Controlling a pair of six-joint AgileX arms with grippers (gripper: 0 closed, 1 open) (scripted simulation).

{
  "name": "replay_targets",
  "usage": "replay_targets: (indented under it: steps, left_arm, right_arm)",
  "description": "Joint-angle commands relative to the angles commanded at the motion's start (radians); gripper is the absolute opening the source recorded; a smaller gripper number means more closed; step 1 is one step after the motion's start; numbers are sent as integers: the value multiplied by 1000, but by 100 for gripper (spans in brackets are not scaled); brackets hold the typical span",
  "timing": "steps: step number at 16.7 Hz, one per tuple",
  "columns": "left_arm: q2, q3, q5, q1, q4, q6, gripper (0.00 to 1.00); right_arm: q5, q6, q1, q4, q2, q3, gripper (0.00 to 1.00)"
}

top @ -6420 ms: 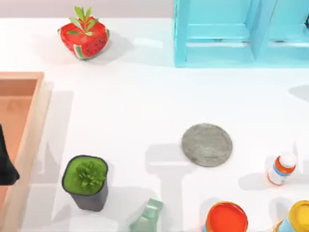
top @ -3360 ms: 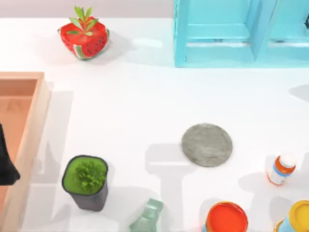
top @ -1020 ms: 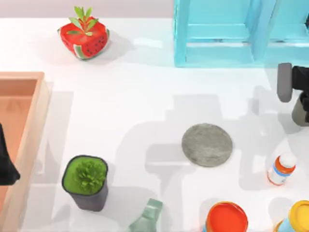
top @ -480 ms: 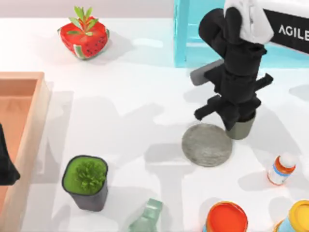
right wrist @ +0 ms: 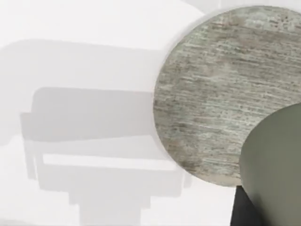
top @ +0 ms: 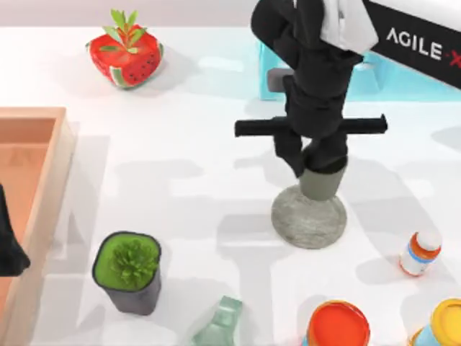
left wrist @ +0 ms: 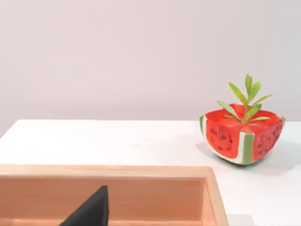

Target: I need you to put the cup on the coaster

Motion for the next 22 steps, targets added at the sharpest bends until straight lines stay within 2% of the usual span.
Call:
replay_targets:
  steps: [3, 10, 18, 22]
  left_arm:
    - [0, 0, 0, 0, 0, 0, 100]
    - [0, 0, 0, 0, 0, 0, 100]
    - [0, 0, 0, 0, 0, 0, 100]
    - [0, 0, 0, 0, 0, 0, 100]
  right_arm:
    - [-4, 58, 5, -2, -4, 22, 0]
    - [-4, 58, -2, 12, -1, 6, 0]
    - [-4, 50, -5, 220, 11, -192, 0]
    - [-4, 49, -5, 246, 11, -212, 0]
